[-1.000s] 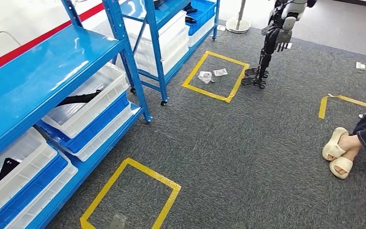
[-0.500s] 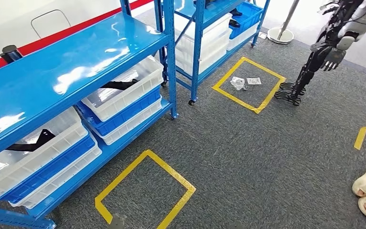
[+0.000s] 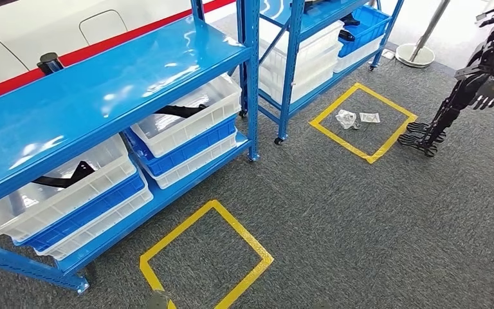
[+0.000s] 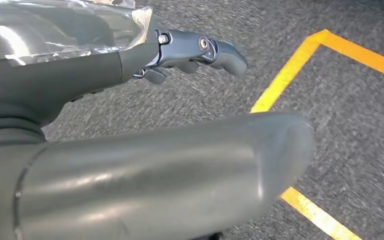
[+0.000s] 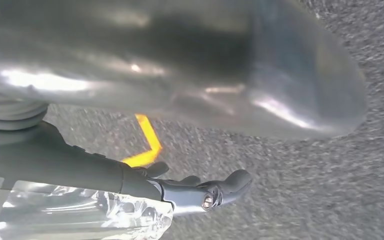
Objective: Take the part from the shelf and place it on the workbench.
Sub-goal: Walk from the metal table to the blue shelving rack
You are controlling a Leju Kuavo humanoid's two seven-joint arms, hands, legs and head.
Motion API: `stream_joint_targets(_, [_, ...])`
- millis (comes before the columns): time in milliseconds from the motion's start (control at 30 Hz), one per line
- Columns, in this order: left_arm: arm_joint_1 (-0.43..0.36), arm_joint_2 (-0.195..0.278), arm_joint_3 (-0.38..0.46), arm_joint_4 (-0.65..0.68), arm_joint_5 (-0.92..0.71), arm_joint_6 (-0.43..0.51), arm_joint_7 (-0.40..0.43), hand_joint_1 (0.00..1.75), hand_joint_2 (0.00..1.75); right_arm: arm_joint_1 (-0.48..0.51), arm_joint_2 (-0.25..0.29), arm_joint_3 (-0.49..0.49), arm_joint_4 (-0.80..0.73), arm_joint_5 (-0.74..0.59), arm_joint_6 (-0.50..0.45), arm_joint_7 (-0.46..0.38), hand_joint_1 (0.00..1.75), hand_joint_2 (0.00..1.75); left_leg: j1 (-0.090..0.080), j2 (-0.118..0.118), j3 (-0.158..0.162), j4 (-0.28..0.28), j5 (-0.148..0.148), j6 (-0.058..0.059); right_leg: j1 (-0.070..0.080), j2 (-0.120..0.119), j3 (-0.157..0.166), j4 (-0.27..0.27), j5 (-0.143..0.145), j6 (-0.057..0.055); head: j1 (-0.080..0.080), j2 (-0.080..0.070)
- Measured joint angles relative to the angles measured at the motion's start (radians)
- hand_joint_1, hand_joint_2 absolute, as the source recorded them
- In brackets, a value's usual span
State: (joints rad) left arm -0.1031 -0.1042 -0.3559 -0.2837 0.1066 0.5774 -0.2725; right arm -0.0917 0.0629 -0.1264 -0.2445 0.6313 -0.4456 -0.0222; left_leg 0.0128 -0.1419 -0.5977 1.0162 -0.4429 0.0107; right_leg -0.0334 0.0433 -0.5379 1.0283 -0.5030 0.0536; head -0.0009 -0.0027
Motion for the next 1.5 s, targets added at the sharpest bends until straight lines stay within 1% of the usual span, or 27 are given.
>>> stream_joint_targets(33, [0.001, 0.0, 0.0, 0.0, -0.001, 0.0, 0.0, 0.0, 0.0, -0.001, 0.0, 0.0, 0.0, -0.001, 0.0, -0.001, 0.0, 0.0, 0.0, 0.01, -0.002, 0.004, -0.003, -0.002, -0.002, -0.007, 0.001, -0.001, 0.001, -0.004, 0.0, 0.0])
stream_joint_targets(100, [0.0, 0.001, -0.001, 0.001, -0.007, 0.0, 0.003, 0.0, 0.0, 0.002, 0.0, -0.001, 0.0, -0.004, 0.0, -0.006, 0.0, 0.0, -0.001, 0.077, -0.07, 0.14, -0.061, -0.009, 0.001, -0.059, 0.002, -0.004, 0.001, -0.022, -0.008, 0.0])
stream_joint_targets(167, [-0.001, 0.002, -0.001, 0.001, -0.012, 0.0, 0.004, 0.0, 0.0, 0.004, 0.0, -0.001, 0.0, -0.006, 0.0, -0.011, 0.0, 0.0, -0.003, 0.147, -0.099, 0.204, -0.076, -0.007, 0.011, -0.117, 0.005, -0.004, -0.005, -0.036, -0.015, 0.0])
stream_joint_targets(233, [-0.003, 0.002, -0.001, 0.001, -0.014, 0.001, 0.005, 0.0, 0.0, 0.001, 0.001, -0.001, 0.0, -0.006, 0.0, -0.013, 0.0, 0.0, -0.013, 0.197, -0.033, 0.08, -0.024, 0.009, 0.018, -0.145, 0.01, -0.003, -0.01, -0.034, -0.015, 0.0])
stream_joint_targets(300, [-0.006, 0.002, -0.002, 0.001, -0.015, 0.001, 0.005, 0.0, 0.0, 0.0, 0.0, -0.001, -0.001, -0.007, 0.001, -0.014, 0.0, 0.0, -0.024, 0.229, -0.004, 0.019, -0.014, 0.019, 0.025, -0.165, 0.014, -0.004, -0.015, -0.027, -0.013, 0.0])
stream_joint_targets(367, [-0.005, 0.003, -0.002, 0.001, -0.016, 0.001, 0.005, 0.0, 0.0, -0.002, 0.001, -0.001, -0.001, -0.007, 0.001, -0.015, 0.0, 0.0, -0.027, 0.205, -0.003, 0.012, -0.014, 0.024, 0.027, -0.183, 0.02, -0.006, -0.02, -0.018, -0.013, 0.0])
stream_joint_targets(400, [-0.003, 0.003, -0.002, 0.001, -0.016, 0.001, 0.006, 0.0, 0.0, -0.003, 0.0, -0.001, -0.002, -0.007, 0.002, -0.016, 0.0, 0.0, -0.026, 0.192, -0.001, 0.006, -0.011, 0.028, 0.026, -0.172, 0.02, -0.001, -0.025, -0.013, -0.012, 0.0])
stream_joint_targets(433, [-0.002, 0.004, -0.002, 0.001, -0.017, 0.001, 0.006, 0.0, 0.0, -0.004, 0.0, -0.001, -0.003, -0.008, 0.002, -0.016, 0.0, 0.0, -0.022, 0.179, 0.002, 0.001, -0.007, 0.033, 0.025, -0.147, 0.014, 0.018, -0.037, -0.011, -0.012, 0.0])
stream_joint_targets(500, [-0.006, 0.001, -0.003, 0.001, -0.019, 0.001, 0.007, 0.0, 0.0, -0.001, -0.003, -0.001, -0.003, -0.009, 0.002, -0.018, 0.0, 0.0, -0.016, 0.152, 0.004, -0.005, -0.001, 0.041, 0.021, -0.081, -0.03, 0.115, -0.084, -0.015, -0.009, 0.0])
stream_joint_targets(567, [-0.008, -0.001, -0.004, 0.001, -0.02, 0.0, 0.008, 0.0, 0.0, 0.006, -0.006, -0.001, -0.002, -0.011, 0.003, -0.018, 0.0, 0.0, -0.013, 0.118, 0.002, -0.004, 0.001, 0.045, 0.02, -0.056, -0.091, 0.239, -0.127, -0.017, -0.007, 0.0])
stream_joint_targets(600, [-0.007, -0.002, -0.005, 0.001, -0.02, -0.001, 0.009, 0.0, 0.0, 0.008, -0.007, -0.001, -0.002, -0.012, 0.003, -0.018, 0.0, 0.0, -0.012, 0.102, 0.002, -0.004, 0.001, 0.044, 0.019, -0.053, -0.106, 0.262, -0.127, -0.012, -0.007, 0.0])
stream_joint_targets(633, [-0.005, -0.001, -0.005, 0.001, -0.02, -0.002, 0.011, 0.0, 0.0, 0.009, -0.008, -0.001, -0.002, -0.012, 0.003, -0.017, 0.0, 0.0, -0.01, 0.084, 0.003, -0.003, 0.001, 0.043, 0.016, -0.05, -0.107, 0.255, -0.114, -0.003, -0.007, 0.0])
stream_joint_targets(667, [-0.003, -0.001, -0.006, 0.001, -0.02, -0.003, 0.012, 0.0, 0.0, 0.008, -0.01, -0.001, -0.002, -0.012, 0.003, -0.017, 0.0, 0.0, -0.008, 0.069, 0.003, -0.002, 0.001, 0.041, 0.012, -0.045, -0.09, 0.208, -0.087, 0.008, -0.007, 0.0])
stream_joint_targets(733, [-0.004, -0.001, -0.007, 0.001, -0.021, -0.006, 0.015, 0.0, 0.0, 0.004, -0.011, -0.001, -0.002, -0.012, 0.003, -0.018, 0.0, 0.0, -0.005, 0.038, 0.001, 0.006, -0.001, 0.029, 0.0, -0.01, -0.038, 0.078, -0.03, 0.029, -0.006, 0.0])
stream_joint_targets(800, [-0.005, 0.0, -0.008, 0.001, -0.022, -0.011, 0.017, 0.0, 0.0, 0.002, -0.011, -0.001, -0.002, -0.013, 0.003, -0.018, 0.0, 0.0, -0.005, 0.014, -0.007, 0.014, -0.003, 0.014, -0.005, 0.019, -0.011, 0.012, -0.009, 0.023, -0.005, 0.0])
stream_joint_targets(867, [-0.003, 0.002, -0.009, 0.001, -0.024, -0.013, 0.021, 0.0, 0.0, 0.002, -0.01, -0.001, -0.002, -0.015, 0.003, -0.018, 0.0, 0.0, -0.002, -0.005, -0.013, 0.011, 0.0, 0.002, -0.002, 0.009, -0.006, 0.009, -0.009, 0.004, -0.006, 0.0])
stream_joint_targets(900, [-0.001, 0.004, -0.009, 0.001, -0.025, -0.014, 0.023, 0.0, 0.0, 0.001, -0.01, -0.001, -0.002, -0.016, 0.003, -0.019, 0.0, 0.0, -0.001, 0.0, -0.014, 0.012, 0.001, -0.002, -0.002, -0.001, -0.005, 0.008, -0.007, -0.003, -0.006, 0.0])
stream_joint_targets(933, [0.0, 0.005, -0.01, 0.001, -0.026, -0.015, 0.026, 0.0, 0.0, 0.0, -0.01, -0.001, -0.002, -0.017, 0.003, -0.02, 0.0, 0.0, -0.002, 0.024, -0.019, 0.021, -0.005, -0.006, -0.002, -0.011, -0.003, 0.007, -0.006, -0.009, -0.008, 0.0])
stream_joint_targets(1033, [-0.006, 0.007, -0.011, 0.001, -0.029, -0.02, 0.032, 0.0, 0.0, -0.001, -0.009, -0.001, -0.002, -0.017, 0.003, -0.023, 0.0, 0.0, -0.006, 0.118, -0.066, 0.119, -0.06, -0.013, -0.001, -0.04, 0.0, 0.006, -0.005, -0.023, -0.018, 0.0])
stream_joint_targets(1100, [-0.012, 0.007, -0.013, 0.001, -0.031, -0.023, 0.034, 0.0, 0.0, 0.004, -0.009, -0.001, -0.002, -0.017, 0.003, -0.024, 0.0, 0.0, -0.005, 0.133, -0.123, 0.228, -0.107, -0.015, 0.005, -0.065, 0.0, 0.006, -0.009, -0.03, -0.02, 0.0])
stream_joint_targets(1167, [-0.013, 0.008, -0.014, 0.001, -0.031, -0.024, 0.036, 0.0, 0.0, 0.006, -0.01, -0.001, -0.002, -0.017, 0.002, -0.024, 0.0, 0.0, -0.004, 0.137, -0.152, 0.282, -0.112, -0.013, 0.01, -0.093, 0.002, 0.006, -0.013, -0.035, -0.02, 0.0])
stream_joint_targets(1233, [-0.012, 0.01, -0.015, 0.001, -0.031, -0.025, 0.038, 0.0, 0.0, 0.004, -0.01, -0.001, -0.002, -0.017, 0.002, -0.024, 0.0, 0.0, -0.006, 0.15, -0.113, 0.205, -0.058, -0.002, 0.014, -0.118, 0.008, 0.006, -0.017, -0.039, -0.02, 0.0])
stream_joint_targets(1300, [-0.014, 0.011, -0.016, 0.001, -0.031, -0.021, 0.036, 0.0, 0.0, 0.002, -0.009, -0.001, -0.002, -0.017, 0.002, -0.024, 0.0, 0.0, -0.019, 0.2, -0.049, 0.083, -0.013, 0.016, 0.021, -0.14, 0.015, 0.006, -0.023, -0.038, -0.02, 0.0])
stream_joint_targets(1367, [-0.016, 0.01, -0.016, -0.001, -0.031, -0.014, 0.032, 0.0, 0.0, 0.002, -0.008, -0.001, -0.002, -0.017, 0.002, -0.025, 0.0, 0.0, -0.033, 0.23, -0.024, 0.031, -0.008, 0.028, 0.027, -0.161, 0.019, 0.004, -0.029, -0.032, -0.019, 0.0])
stream_joint_targets(1433, [-0.012, 0.01, -0.016, -0.001, -0.031, -0.011, 0.029, 0.0, 0.0, 0.001, -0.006, -0.001, -0.003, -0.017, 0.002, -0.025, 0.0, 0.0, -0.036, 0.206, -0.022, 0.021, -0.006, 0.034, 0.03, -0.183, 0.026, -0.001, -0.033, -0.023, -0.019, 0.0])
stream_joint_targets(1467, [-0.009, 0.01, -0.016, -0.001, -0.03, -0.01, 0.027, 0.0, 0.0, -0.001, -0.006, -0.001, -0.003, -0.017, 0.002, -0.026, 0.0, 0.0, -0.034, 0.192, -0.017, 0.013, -0.002, 0.037, 0.03, -0.175, 0.029, 0.001, -0.038, -0.018, -0.018, 0.0])
stream_joint_targets(1500, [-0.008, 0.009, -0.016, -0.001, -0.029, -0.01, 0.027, 0.0, 0.0, -0.002, -0.007, -0.001, -0.004, -0.017, 0.002, -0.027, 0.0, 0.0, -0.03, 0.178, -0.012, 0.004, 0.002, 0.042, 0.029, -0.152, 0.024, 0.019, -0.049, -0.016, -0.017, 0.0])
